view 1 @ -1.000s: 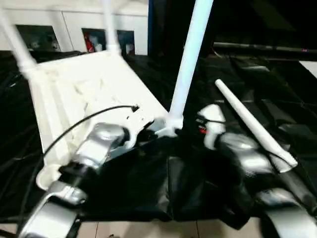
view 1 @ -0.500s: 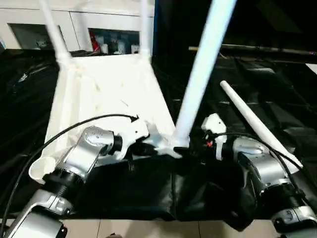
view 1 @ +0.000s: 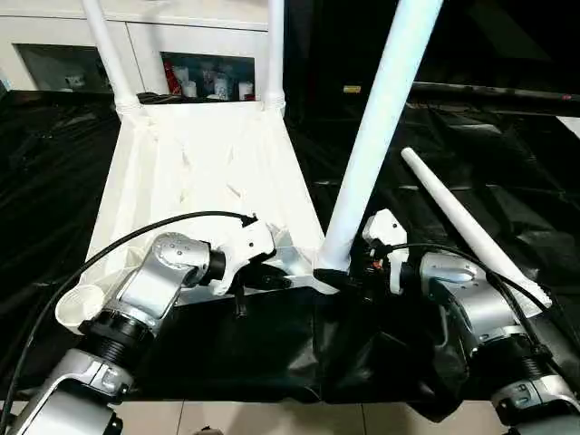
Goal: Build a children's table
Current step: Insert table leg to table base, then rotate leg to tighten
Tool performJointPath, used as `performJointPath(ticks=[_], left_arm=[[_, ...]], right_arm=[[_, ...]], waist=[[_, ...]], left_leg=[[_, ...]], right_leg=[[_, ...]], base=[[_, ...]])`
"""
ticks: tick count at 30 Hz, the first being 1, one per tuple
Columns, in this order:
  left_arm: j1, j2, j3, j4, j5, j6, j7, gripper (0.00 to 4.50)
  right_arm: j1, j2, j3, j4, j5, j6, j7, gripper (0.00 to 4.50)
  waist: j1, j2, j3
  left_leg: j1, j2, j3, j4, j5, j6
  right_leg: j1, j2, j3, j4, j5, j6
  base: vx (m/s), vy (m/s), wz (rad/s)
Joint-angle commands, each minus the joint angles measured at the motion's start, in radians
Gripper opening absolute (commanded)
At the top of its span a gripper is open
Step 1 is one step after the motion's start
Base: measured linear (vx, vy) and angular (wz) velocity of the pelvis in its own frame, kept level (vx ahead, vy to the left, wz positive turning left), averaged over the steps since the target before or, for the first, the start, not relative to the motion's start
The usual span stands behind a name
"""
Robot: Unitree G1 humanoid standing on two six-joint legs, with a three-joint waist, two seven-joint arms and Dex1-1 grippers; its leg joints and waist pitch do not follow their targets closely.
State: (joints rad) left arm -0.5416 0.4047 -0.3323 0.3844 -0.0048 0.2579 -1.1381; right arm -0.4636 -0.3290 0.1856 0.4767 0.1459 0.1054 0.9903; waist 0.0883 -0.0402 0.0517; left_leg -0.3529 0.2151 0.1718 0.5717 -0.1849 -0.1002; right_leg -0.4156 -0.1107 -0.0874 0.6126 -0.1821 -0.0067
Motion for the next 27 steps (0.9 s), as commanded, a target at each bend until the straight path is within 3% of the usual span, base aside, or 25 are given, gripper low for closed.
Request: performJointPath(ticks=[1, 7, 12, 14, 15, 19, 21, 23, 25, 26, 27], left_arm=[[0.008, -0.023, 0.003, -0.036, -0.041, -0.014, -0.021, 0.00], [0.011, -0.024, 0.008, -0.033, -0.041, -0.010, -0.012, 0.00], [-0.030, -0.102, 0.046, 0.045, -0.009, 0.033, 0.159, 0.00], [-0.062, -0.151, 0.056, 0.104, 0.018, 0.052, 0.261, 0.00], [-0.072, -0.170, 0.058, 0.122, 0.025, 0.064, 0.296, 0.00], [-0.098, -0.228, 0.069, 0.163, 0.042, 0.114, 0.404, 0.00], [-0.108, -0.251, 0.072, 0.180, 0.055, 0.126, 0.445, 0.00], [-0.128, -0.295, 0.074, 0.208, 0.079, 0.145, 0.517, 0.00], [-0.131, -0.292, 0.077, 0.207, 0.081, 0.131, 0.524, 0.00], [-0.129, -0.284, 0.085, 0.203, 0.077, 0.115, 0.516, 0.00], [-0.128, -0.281, 0.086, 0.201, 0.076, 0.112, 0.512, 0.00]], right_arm=[[-0.009, -0.006, -0.005, 0.012, -0.008, -0.004, -0.005, 3.49], [-0.007, 0.008, -0.014, 0.032, -0.011, 0.000, -0.034, 3.06], [-0.013, 0.105, -0.070, 0.145, -0.035, 0.074, -0.297, 2.78], [-0.026, 0.172, -0.080, 0.201, -0.053, 0.079, -0.428, 2.77], [-0.039, 0.203, -0.096, 0.225, -0.047, 0.081, -0.484, 2.77], [-0.094, 0.287, -0.136, 0.304, -0.032, 0.075, -0.639, 2.77], [-0.120, 0.318, -0.152, 0.341, -0.035, 0.063, -0.695, 2.77], [-0.189, 0.380, -0.156, 0.424, -0.058, 0.027, -0.780, 2.77], [-0.207, 0.393, -0.163, 0.435, -0.049, 0.010, -0.772, 2.77], [-0.215, 0.399, -0.167, 0.437, -0.042, -0.006, -0.747, 2.77], [-0.216, 0.400, -0.168, 0.437, -0.040, -0.010, -0.740, 2.77]], waist=[[-0.004, -0.008, -0.068], [-0.005, -0.008, -0.068], [-0.015, -0.009, -0.065], [-0.022, -0.003, -0.062], [-0.026, -0.006, -0.063], [-0.037, -0.002, -0.064], [-0.039, -0.001, -0.066], [-0.042, -0.007, -0.068], [-0.041, -0.004, -0.067], [-0.039, -0.013, -0.071], [-0.038, -0.011, -0.071]], left_leg=[[-0.004, 0.008, 0.013, -0.053, -0.104, 0.068], [-0.004, 0.008, 0.013, -0.052, -0.103, 0.068], [-0.005, 0.006, 0.011, -0.057, -0.142, 0.025], [-0.002, 0.004, 0.011, -0.059, -0.171, 0.011], [-0.004, 0.003, 0.008, -0.060, -0.189, 0.002], [-0.003, 0.004, 0.004, -0.063, -0.219, -0.010], [-0.003, 0.005, 0.006, -0.061, -0.211, 0.002], [-0.004, 0.001, 0.006, -0.061, -0.201, 0.002], [-0.005, 0.002, 0.006, -0.060, -0.206, 0.005], [-0.007, 0.002, 0.007, -0.058, -0.187, 0.022], [-0.008, 0.002, 0.007, -0.058, -0.178, 0.028]], right_leg=[[0.066, -0.025, 0.046, -0.056, -0.099, -0.220], [0.067, -0.025, 0.046, -0.054, -0.090, -0.225], [0.067, -0.026, 0.045, -0.064, -0.189, -0.196], [0.059, -0.026, 0.046, -0.073, -0.247, -0.176], [0.063, -0.027, 0.044, -0.076, -0.284, -0.161], [0.058, -0.027, 0.044, -0.081, -0.319, -0.150], [0.057, -0.025, 0.045, -0.078, -0.263, -0.160], [0.059, -0.025, 0.043, -0.077, -0.260, -0.163], [0.058, -0.027, 0.043, -0.078, -0.263, -0.162], [0.062, -0.027, 0.042, -0.073, -0.228, -0.161], [0.062, -0.027, 0.043, -0.072, -0.214, -0.162]], base=[[0.000, 0.000, 0.00], [0.000, 0.000, 0.00], [0.000, 0.000, 0.00], [0.000, 0.000, 0.00], [0.000, 0.000, 0.00], [0.000, 0.000, 0.00], [0.000, 0.000, 0.00], [0.000, 0.000, 0.00], [0.000, 0.000, 0.00], [0.000, 0.000, 0.00], [0.000, 0.000, 0.00]])
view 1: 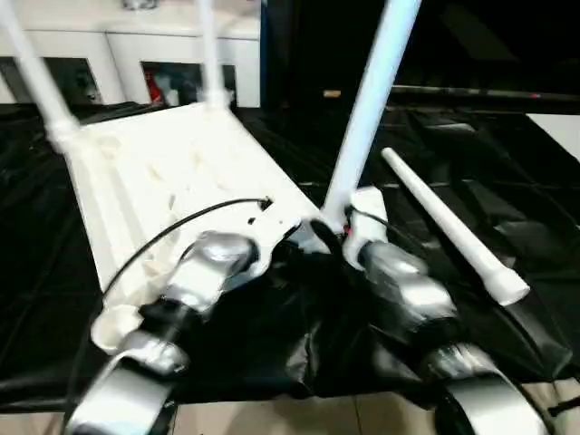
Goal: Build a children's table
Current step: Rotate leg to tighten
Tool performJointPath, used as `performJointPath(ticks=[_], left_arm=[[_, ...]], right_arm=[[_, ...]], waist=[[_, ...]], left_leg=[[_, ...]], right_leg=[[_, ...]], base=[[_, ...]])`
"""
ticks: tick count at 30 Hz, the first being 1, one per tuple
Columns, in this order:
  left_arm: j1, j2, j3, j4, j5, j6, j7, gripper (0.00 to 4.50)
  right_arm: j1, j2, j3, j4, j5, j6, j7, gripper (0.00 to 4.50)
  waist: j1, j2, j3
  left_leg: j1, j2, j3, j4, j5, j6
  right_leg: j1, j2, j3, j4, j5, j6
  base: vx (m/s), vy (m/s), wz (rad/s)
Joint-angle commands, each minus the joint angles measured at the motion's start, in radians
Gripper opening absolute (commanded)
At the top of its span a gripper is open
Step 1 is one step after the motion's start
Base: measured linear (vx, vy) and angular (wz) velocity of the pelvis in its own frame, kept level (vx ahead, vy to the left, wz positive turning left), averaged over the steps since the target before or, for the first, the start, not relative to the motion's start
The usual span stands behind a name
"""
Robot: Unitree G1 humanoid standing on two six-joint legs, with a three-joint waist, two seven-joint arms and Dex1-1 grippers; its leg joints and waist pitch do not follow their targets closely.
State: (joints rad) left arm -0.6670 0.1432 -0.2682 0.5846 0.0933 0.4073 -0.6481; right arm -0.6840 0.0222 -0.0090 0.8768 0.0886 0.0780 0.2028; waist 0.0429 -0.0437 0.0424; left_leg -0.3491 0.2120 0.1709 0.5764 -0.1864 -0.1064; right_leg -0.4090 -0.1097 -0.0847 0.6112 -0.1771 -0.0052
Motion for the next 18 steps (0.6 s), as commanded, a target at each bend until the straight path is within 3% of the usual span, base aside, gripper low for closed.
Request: performJointPath(ticks=[1, 3, 5, 10, 16, 17, 18], left_arm=[[0.001, -0.013, 0.024, -0.005, -0.026, -0.044, 0.010, 0.00], [0.009, -0.001, 0.024, -0.015, -0.033, -0.055, -0.012, 0.00], [0.019, 0.016, 0.028, -0.027, -0.041, -0.062, -0.035, 0.00], [0.036, 0.069, 0.030, -0.051, -0.062, -0.095, -0.123, 0.00], [0.058, 0.131, 0.019, -0.083, -0.079, -0.115, -0.228, 0.00], [0.079, 0.165, 0.014, -0.122, -0.107, -0.140, -0.309, 0.00], [0.088, 0.179, 0.011, -0.141, -0.122, -0.147, -0.349, 0.00]], right_arm=[[0.003, 0.051, 0.021, 0.032, 0.025, 0.010, 0.066, 2.77], [0.006, 0.049, 0.004, 0.007, 0.056, -0.011, 0.106, 2.77], [-0.003, 0.034, -0.014, -0.004, 0.076, -0.025, 0.140, 3.33], [0.008, -0.036, 0.006, -0.062, 0.073, 0.010, 0.269, 3.82], [0.104, -0.157, 0.089, -0.226, 0.075, 0.093, 0.520, 3.88], [0.155, -0.234, 0.136, -0.311, 0.081, 0.123, 0.642, 3.88], [0.162, -0.251, 0.143, -0.318, 0.078, 0.127, 0.662, 3.88]], waist=[[0.007, -0.007, -0.061], [0.007, -0.006, -0.060], [0.006, -0.003, -0.061], [0.001, -0.005, -0.061], [0.015, -0.007, -0.060], [0.020, -0.001, -0.059], [0.022, -0.002, -0.060]], left_leg=[[-0.012, 0.005, 0.009, -0.062, -0.164, 0.044], [-0.011, 0.005, 0.010, -0.062, -0.169, 0.053], [-0.011, 0.006, 0.009, -0.062, -0.167, 0.054], [-0.015, 0.006, 0.010, -0.060, -0.155, 0.071], [-0.009, 0.013, 0.011, -0.059, -0.140, 0.086], [-0.009, 0.011, 0.011, -0.060, -0.134, 0.084], [-0.011, 0.012, 0.013, -0.057, -0.125, 0.087]], right_leg=[[0.055, -0.027, 0.040, -0.070, -0.196, -0.169], [0.056, -0.028, 0.040, -0.071, -0.205, -0.173], [0.057, -0.028, 0.040, -0.071, -0.200, -0.177], [0.060, -0.027, 0.040, -0.066, -0.168, -0.201], [0.059, -0.026, 0.042, -0.064, -0.146, -0.211], [0.060, -0.024, 0.041, -0.064, -0.141, -0.209], [0.061, -0.025, 0.043, -0.059, -0.118, -0.215]], base=[[0.000, 0.000, 0.00], [0.000, 0.000, 0.00], [0.000, 0.000, 0.00], [0.000, 0.000, 0.00], [0.000, 0.000, 0.00], [0.000, 0.000, 0.00], [0.000, 0.000, 0.00]])
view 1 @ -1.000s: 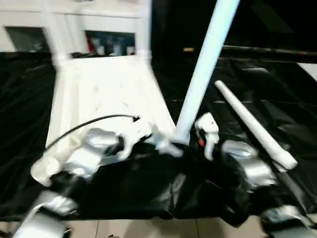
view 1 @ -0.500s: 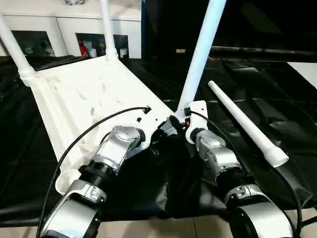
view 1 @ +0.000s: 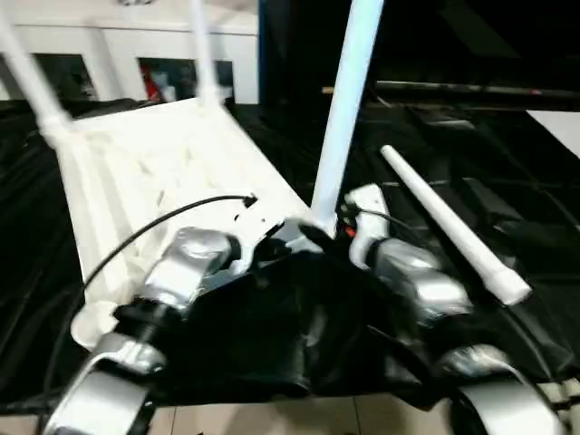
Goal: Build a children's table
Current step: Rotate leg to tighten
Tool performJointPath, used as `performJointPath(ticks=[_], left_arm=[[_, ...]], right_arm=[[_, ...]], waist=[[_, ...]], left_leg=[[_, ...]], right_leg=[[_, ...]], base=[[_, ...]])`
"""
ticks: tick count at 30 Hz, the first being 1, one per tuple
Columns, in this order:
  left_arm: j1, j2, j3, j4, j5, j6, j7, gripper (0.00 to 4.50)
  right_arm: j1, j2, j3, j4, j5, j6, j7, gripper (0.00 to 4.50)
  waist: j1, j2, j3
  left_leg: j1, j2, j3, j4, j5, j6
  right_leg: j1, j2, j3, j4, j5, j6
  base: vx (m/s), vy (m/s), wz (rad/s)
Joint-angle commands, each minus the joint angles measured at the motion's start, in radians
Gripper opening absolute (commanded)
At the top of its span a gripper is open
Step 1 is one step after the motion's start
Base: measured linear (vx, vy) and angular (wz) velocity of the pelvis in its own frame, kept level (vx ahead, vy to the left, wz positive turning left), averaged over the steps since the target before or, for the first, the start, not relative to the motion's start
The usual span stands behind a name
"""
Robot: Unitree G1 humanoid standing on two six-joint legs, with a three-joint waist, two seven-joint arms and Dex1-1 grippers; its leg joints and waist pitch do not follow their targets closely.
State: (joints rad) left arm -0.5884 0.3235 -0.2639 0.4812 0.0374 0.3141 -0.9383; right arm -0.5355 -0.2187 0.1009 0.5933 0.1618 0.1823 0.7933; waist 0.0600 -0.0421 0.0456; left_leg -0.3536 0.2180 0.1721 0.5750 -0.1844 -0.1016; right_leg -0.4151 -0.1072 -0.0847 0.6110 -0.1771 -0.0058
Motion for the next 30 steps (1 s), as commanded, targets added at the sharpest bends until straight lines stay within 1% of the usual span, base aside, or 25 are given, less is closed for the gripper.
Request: performJointPath(ticks=[1, 2, 3, 4, 5, 6, 7, 8, 10, 13, 14, 16, 17, 18, 20, 23, 24, 26, 30], left_arm=[[0.019, 0.014, 0.004, -0.058, -0.083, -0.060, -0.105, 0.00], [0.021, 0.018, 0.003, -0.064, -0.088, -0.062, -0.117, 0.00], [0.023, 0.021, 0.002, -0.068, -0.091, -0.064, -0.126, 0.00], [0.029, 0.028, 0.002, -0.086, -0.102, -0.053, -0.149, 0.00], [0.044, 0.043, -0.006, -0.121, -0.119, -0.040, -0.192, 0.00], [0.044, 0.043, -0.006, -0.121, -0.119, -0.040, -0.192, 0.00], [0.051, 0.054, -0.014, -0.138, -0.124, -0.036, -0.217, 0.00], [0.053, 0.057, -0.016, -0.142, -0.124, -0.035, -0.223, 0.00], [0.057, 0.060, -0.015, -0.148, -0.124, -0.035, -0.234, 0.00], [0.062, 0.062, -0.016, -0.157, -0.130, -0.032, -0.247, 0.00], [0.062, 0.061, -0.015, -0.155, -0.129, -0.032, -0.246, 0.00], [0.062, 0.061, -0.013, -0.156, -0.126, -0.031, -0.245, 0.00], [0.063, 0.061, -0.011, -0.156, -0.122, -0.029, -0.243, 0.00], [0.063, 0.060, -0.010, -0.157, -0.121, -0.028, -0.242, 0.00], [0.064, 0.062, -0.009, -0.156, -0.120, -0.028, -0.243, 0.00], [0.064, 0.065, -0.010, -0.155, -0.118, -0.028, -0.242, 0.00], [0.064, 0.065, -0.011, -0.154, -0.118, -0.027, -0.243, 0.00], [0.065, 0.066, -0.011, -0.154, -0.118, -0.026, -0.244, 0.00], [0.068, 0.067, -0.011, -0.154, -0.115, -0.026, -0.243, 0.00]], right_arm=[[0.016, -0.026, 0.035, -0.037, 0.002, 0.026, 0.092, 3.88], [0.017, -0.029, 0.036, -0.038, 0.002, 0.026, 0.098, 3.88], [0.017, -0.031, 0.036, -0.038, 0.002, 0.027, 0.102, 3.88], [0.017, -0.038, 0.037, -0.041, -0.002, 0.025, 0.107, 3.88], [0.014, -0.047, 0.041, -0.043, -0.010, 0.017, 0.119, 3.88], [0.014, -0.047, 0.041, -0.043, -0.010, 0.017, 0.119, 3.88], [0.013, -0.053, 0.046, -0.049, -0.014, 0.017, 0.128, 3.88], [0.011, -0.055, 0.051, -0.049, -0.019, 0.012, 0.135, 3.88], [0.018, -0.065, 0.061, -0.073, -0.017, 0.025, 0.145, 3.88], [0.024, -0.067, 0.062, -0.090, -0.003, 0.023, 0.167, 3.88], [0.022, -0.065, 0.062, -0.085, -0.005, 0.016, 0.172, 3.88], [0.020, -0.063, 0.063, -0.081, -0.005, 0.015, 0.176, 3.88], [0.018, -0.061, 0.063, -0.075, -0.006, 0.012, 0.177, 3.62], [0.017, -0.061, 0.063, -0.072, -0.006, 0.010, 0.177, 3.62], [0.016, -0.057, 0.055, -0.066, 0.007, 0.014, 0.180, 3.42], [0.017, -0.056, 0.052, -0.070, 0.012, 0.021, 0.184, 3.08], [0.019, -0.057, 0.053, -0.068, 0.010, 0.019, 0.185, 3.08], [0.020, -0.056, 0.053, -0.066, 0.008, 0.017, 0.185, 2.92], [0.025, -0.050, 0.052, -0.056, 0.003, 0.009, 0.178, 2.83]], waist=[[0.004, -0.003, -0.062], [0.003, -0.002, -0.063], [0.003, -0.003, -0.063], [0.003, 0.000, -0.061], [0.003, 0.001, -0.062], [0.005, 0.001, -0.062], [0.005, 0.004, -0.061], [0.007, 0.004, -0.063], [0.009, 0.003, -0.063], [0.013, 0.002, -0.063], [0.013, -0.001, -0.063], [0.016, 0.000, -0.063], [0.018, -0.001, -0.063], [0.019, 0.000, -0.064], [0.020, -0.002, -0.063], [0.020, 0.000, -0.064], [0.021, -0.002, -0.064], [0.021, -0.002, -0.065], [0.022, -0.002, -0.065]], left_leg=[[-0.008, 0.006, 0.012, -0.058, -0.133, 0.080], [-0.005, 0.007, 0.012, -0.058, -0.147, 0.072], [-0.005, 0.007, 0.013, -0.058, -0.150, 0.068], [-0.005, 0.006, 0.013, -0.059, -0.160, 0.058], [-0.004, 0.008, 0.012, -0.059, -0.167, 0.050], [-0.002, 0.009, 0.012, -0.059, -0.163, 0.047], [-0.001, 0.009, 0.013, -0.059, -0.156, 0.048], [0.000, 0.009, 0.014, -0.057, -0.142, 0.050], [-0.001, 0.007, 0.014, -0.057, -0.130, 0.052], [-0.001, 0.007, 0.014, -0.056, -0.131, 0.053], [-0.002, 0.006, 0.014, -0.057, -0.136, 0.052], [-0.001, 0.007, 0.014, -0.057, -0.136, 0.050], [-0.001, 0.007, 0.014, -0.057, -0.133, 0.049], [0.000, 0.007, 0.014, -0.056, -0.130, 0.047], [0.000, 0.007, 0.014, -0.056, -0.129, 0.048], [-0.001, 0.006, 0.014, -0.056, -0.125, 0.048], [-0.001, 0.006, 0.014, -0.055, -0.121, 0.048], [-0.002, 0.006, 0.014, -0.055, -0.111, 0.051], [-0.002, 0.006, 0.014, -0.054, -0.111, 0.051]], right_leg=[[0.066, -0.026, 0.042, -0.060, -0.125, -0.215], [0.064, -0.029, 0.042, -0.062, -0.142, -0.218], [0.062, -0.029, 0.043, -0.062, -0.147, -0.220], [0.061, -0.028, 0.043, -0.064, -0.165, -0.221], [0.062, -0.029, 0.043, -0.063, -0.176, -0.220], [0.061, -0.030, 0.043, -0.062, -0.171, -0.222], [0.059, -0.028, 0.044, -0.062, -0.160, -0.224], [0.060, -0.027, 0.045, -0.058, -0.129, -0.232], [0.062, -0.025, 0.044, -0.054, -0.103, -0.236], [0.064, -0.026, 0.045, -0.054, -0.100, -0.234], [0.064, -0.026, 0.044, -0.055, -0.111, -0.231], [0.063, -0.026, 0.044, -0.055, -0.121, -0.228], [0.062, -0.027, 0.045, -0.055, -0.121, -0.227], [0.063, -0.027, 0.045, -0.054, -0.117, -0.227], [0.063, -0.027, 0.044, -0.054, -0.114, -0.227], [0.063, -0.026, 0.044, -0.053, -0.109, -0.227], [0.064, -0.026, 0.044, -0.052, -0.106, -0.226], [0.064, -0.026, 0.044, -0.050, -0.096, -0.227], [0.064, -0.027, 0.045, -0.051, -0.098, -0.228]], base=[[0.000, 0.000, 0.00], [0.000, 0.000, 0.00], [0.000, 0.000, 0.00], [0.000, 0.000, 0.00], [0.000, 0.000, 0.00], [0.000, 0.000, 0.00], [0.000, 0.000, 0.00], [0.000, 0.000, 0.00], [0.000, 0.000, 0.00], [0.000, 0.000, 0.00], [0.000, 0.000, 0.00], [0.000, 0.000, 0.00], [0.000, 0.000, 0.00], [0.000, 0.000, 0.00], [0.000, 0.000, 0.00], [0.000, 0.000, 0.00], [0.000, 0.000, 0.00], [0.000, 0.000, 0.00], [0.000, 0.000, 0.00]])
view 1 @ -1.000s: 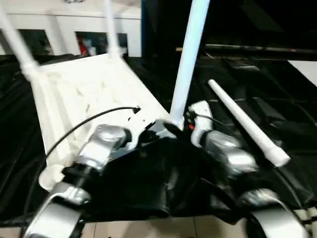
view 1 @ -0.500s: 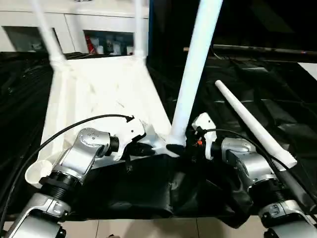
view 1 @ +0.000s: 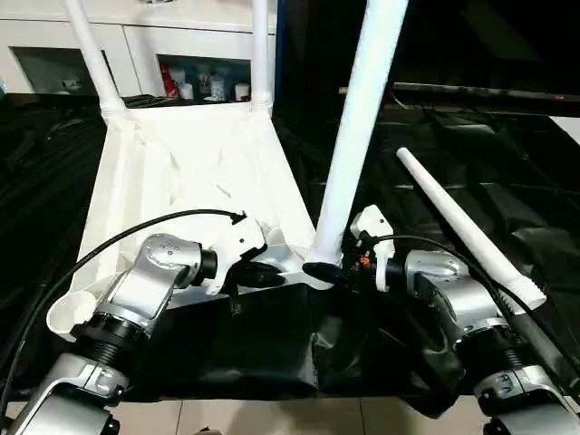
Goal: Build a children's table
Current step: Rotate leg to tighten
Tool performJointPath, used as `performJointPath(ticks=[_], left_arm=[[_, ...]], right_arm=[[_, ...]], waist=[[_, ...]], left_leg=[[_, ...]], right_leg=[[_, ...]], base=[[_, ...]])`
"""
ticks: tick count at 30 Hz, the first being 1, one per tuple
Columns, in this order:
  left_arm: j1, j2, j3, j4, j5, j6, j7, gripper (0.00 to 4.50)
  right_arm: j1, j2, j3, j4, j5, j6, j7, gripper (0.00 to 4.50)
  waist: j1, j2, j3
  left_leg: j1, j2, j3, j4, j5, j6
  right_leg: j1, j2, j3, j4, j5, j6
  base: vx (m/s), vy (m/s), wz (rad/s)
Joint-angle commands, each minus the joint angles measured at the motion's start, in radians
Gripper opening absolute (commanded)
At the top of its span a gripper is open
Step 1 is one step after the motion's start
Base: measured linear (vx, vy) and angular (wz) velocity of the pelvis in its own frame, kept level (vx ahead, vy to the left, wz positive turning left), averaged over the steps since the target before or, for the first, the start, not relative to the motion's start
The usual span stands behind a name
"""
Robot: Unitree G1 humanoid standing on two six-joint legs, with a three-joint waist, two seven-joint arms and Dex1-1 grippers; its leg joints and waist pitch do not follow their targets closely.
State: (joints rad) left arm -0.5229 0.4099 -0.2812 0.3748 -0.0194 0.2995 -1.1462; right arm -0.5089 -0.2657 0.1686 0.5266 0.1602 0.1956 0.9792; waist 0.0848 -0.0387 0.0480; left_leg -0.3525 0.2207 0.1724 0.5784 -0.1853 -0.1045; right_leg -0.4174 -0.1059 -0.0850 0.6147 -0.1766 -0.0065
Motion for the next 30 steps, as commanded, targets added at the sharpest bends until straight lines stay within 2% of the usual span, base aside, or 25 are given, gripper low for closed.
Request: performJointPath(ticks=[1, 4, 7, 8, 9, 10, 11, 12, 14, 16, 18, 19, 22, 23, 24, 26, 28, 30], left_arm=[[0.003, -0.021, 0.006, -0.045, -0.056, -0.010, -0.030, 0.00], [0.004, -0.025, 0.007, -0.040, -0.052, -0.006, -0.018, 0.00], [-0.021, -0.078, 0.013, 0.024, -0.008, 0.001, 0.104, 0.00], [-0.045, -0.120, 0.015, 0.074, 0.026, 0.022, 0.202, 0.00], [-0.045, -0.120, 0.015, 0.074, 0.026, 0.022, 0.202, 0.00], [-0.062, -0.148, 0.016, 0.107, 0.049, 0.036, 0.267, 0.00], [-0.085, -0.186, 0.023, 0.149, 0.066, 0.061, 0.343, 0.00], [-0.105, -0.218, 0.023, 0.180, 0.083, 0.076, 0.405, 0.00], [-0.118, -0.238, 0.023, 0.200, 0.092, 0.082, 0.442, 0.00], [-0.131, -0.264, 0.021, 0.218, 0.099, 0.089, 0.476, 0.00], [-0.140, -0.280, 0.019, 0.229, 0.103, 0.087, 0.496, 0.00], [-0.146, -0.291, 0.018, 0.239, 0.107, 0.073, 0.507, 0.00], [-0.146, -0.296, 0.014, 0.241, 0.105, 0.046, 0.487, 0.00], [-0.144, -0.295, 0.013, 0.239, 0.105, 0.035, 0.479, 0.00], [-0.138, -0.289, 0.012, 0.234, 0.104, 0.028, 0.467, 0.00], [-0.132, -0.283, 0.010, 0.228, 0.102, 0.014, 0.456, 0.00], [-0.115, -0.260, 0.008, 0.204, 0.094, 0.005, 0.425, 0.00], [-0.103, -0.242, 0.006, 0.190, 0.086, -0.005, 0.397, 0.00]], right_arm=[[0.000, 0.003, -0.019, 0.020, 0.002, -0.006, -0.023, 2.83], [0.001, 0.014, -0.027, 0.034, 0.000, -0.007, -0.052, 2.83], [-0.009, 0.085, -0.094, 0.127, -0.001, -0.015, -0.259, 2.83], [-0.021, 0.128, -0.129, 0.183, -0.005, -0.018, -0.390, 2.83], [-0.021, 0.128, -0.129, 0.183, -0.005, -0.018, -0.390, 2.83], [-0.030, 0.156, -0.150, 0.219, -0.008, -0.019, -0.474, 2.83], [-0.049, 0.186, -0.170, 0.260, -0.006, -0.018, -0.556, 2.83], [-0.071, 0.213, -0.181, 0.297, -0.008, -0.031, -0.627, 2.83], [-0.086, 0.231, -0.189, 0.322, -0.008, -0.039, -0.672, 2.82], [-0.110, 0.256, -0.199, 0.351, -0.002, -0.054, -0.717, 2.82], [-0.130, 0.275, -0.196, 0.371, -0.004, -0.069, -0.735, 2.82], [-0.147, 0.291, -0.193, 0.387, -0.009, -0.094, -0.738, 2.82], [-0.160, 0.310, -0.177, 0.397, -0.018, -0.123, -0.687, 2.82], [-0.160, 0.316, -0.177, 0.397, -0.017, -0.132, -0.670, 3.38], [-0.159, 0.321, -0.185, 0.394, -0.006, -0.144, -0.648, 3.52], [-0.157, 0.322, -0.194, 0.388, 0.009, -0.153, -0.622, 3.52], [-0.147, 0.305, -0.195, 0.356, 0.020, -0.185, -0.577, 3.87], [-0.141, 0.282, -0.189, 0.323, 0.024, -0.197, -0.542, 4.00]], waist=[[-0.003, -0.005, -0.067], [-0.004, -0.004, -0.067], [-0.013, -0.003, -0.062], [-0.013, -0.003, -0.062], [-0.017, -0.003, -0.063], [-0.020, -0.005, -0.065], [-0.022, 0.003, -0.063], [-0.025, 0.000, -0.061], [-0.024, 0.001, -0.064], [-0.025, -0.003, -0.065], [-0.025, 0.000, -0.066], [-0.024, -0.005, -0.066], [-0.024, -0.004, -0.067], [-0.024, -0.005, -0.066], [-0.024, -0.005, -0.066], [-0.024, -0.005, -0.065], [-0.024, -0.003, -0.064], [-0.025, -0.004, -0.065]], left_leg=[[-0.002, 0.003, 0.014, -0.057, -0.111, 0.054], [-0.002, 0.003, 0.014, -0.058, -0.124, 0.046], [-0.003, 0.003, 0.013, -0.063, -0.141, 0.023], [-0.003, 0.003, 0.013, -0.063, -0.141, 0.023], [-0.001, 0.001, 0.010, -0.065, -0.164, -0.006], [-0.003, 0.000, 0.009, -0.065, -0.163, -0.009], [0.000, 0.001, 0.010, -0.065, -0.176, -0.006], [0.000, -0.001, 0.013, -0.064, -0.182, -0.006], [0.001, -0.002, 0.009, -0.064, -0.205, -0.011], [-0.003, -0.003, 0.010, -0.063, -0.200, 0.004], [-0.003, -0.003, 0.009, -0.064, -0.203, 0.008], [-0.003, -0.002, 0.009, -0.064, -0.204, 0.009], [-0.005, -0.002, 0.010, -0.063, -0.193, 0.021], [-0.005, -0.002, 0.010, -0.063, -0.188, 0.025], [-0.005, -0.002, 0.010, -0.063, -0.189, 0.028], [-0.005, -0.001, 0.010, -0.064, -0.197, 0.031], [-0.006, 0.000, 0.008, -0.066, -0.204, 0.035], [-0.008, 0.001, 0.008, -0.065, -0.204, 0.039]], right_leg=[[0.065, -0.027, 0.045, -0.055, -0.100, -0.227], [0.064, -0.028, 0.045, -0.056, -0.120, -0.224], [0.062, -0.027, 0.045, -0.063, -0.157, -0.212], [0.062, -0.027, 0.045, -0.063, -0.157, -0.212], [0.065, -0.031, 0.043, -0.067, -0.228, -0.193], [0.068, -0.031, 0.043, -0.068, -0.235, -0.186], [0.061, -0.031, 0.045, -0.073, -0.245, -0.181], [0.059, -0.029, 0.045, -0.076, -0.253, -0.176], [0.060, -0.031, 0.043, -0.080, -0.301, -0.158], [0.059, -0.028, 0.043, -0.079, -0.267, -0.156], [0.058, -0.029, 0.042, -0.079, -0.266, -0.157], [0.060, -0.029, 0.041, -0.080, -0.264, -0.156], [0.061, -0.029, 0.041, -0.077, -0.239, -0.161], [0.061, -0.028, 0.041, -0.076, -0.228, -0.164], [0.061, -0.028, 0.041, -0.077, -0.229, -0.165], [0.061, -0.030, 0.040, -0.078, -0.244, -0.165], [0.062, -0.031, 0.040, -0.080, -0.261, -0.162], [0.064, -0.032, 0.040, -0.079, -0.253, -0.165]], base=[[0.000, 0.000, 0.00], [0.000, 0.000, 0.00], [0.000, 0.000, 0.00], [0.000, 0.000, 0.00], [0.000, 0.000, 0.00], [0.000, 0.000, 0.00], [0.000, 0.000, 0.00], [0.000, 0.000, 0.00], [0.000, 0.000, 0.00], [0.000, 0.000, 0.00], [0.000, 0.000, 0.00], [0.000, 0.000, 0.00], [0.000, 0.000, 0.00], [0.000, 0.000, 0.00], [0.000, 0.000, 0.00], [0.000, 0.000, 0.00], [0.000, 0.000, 0.00], [0.000, 0.000, 0.00]])
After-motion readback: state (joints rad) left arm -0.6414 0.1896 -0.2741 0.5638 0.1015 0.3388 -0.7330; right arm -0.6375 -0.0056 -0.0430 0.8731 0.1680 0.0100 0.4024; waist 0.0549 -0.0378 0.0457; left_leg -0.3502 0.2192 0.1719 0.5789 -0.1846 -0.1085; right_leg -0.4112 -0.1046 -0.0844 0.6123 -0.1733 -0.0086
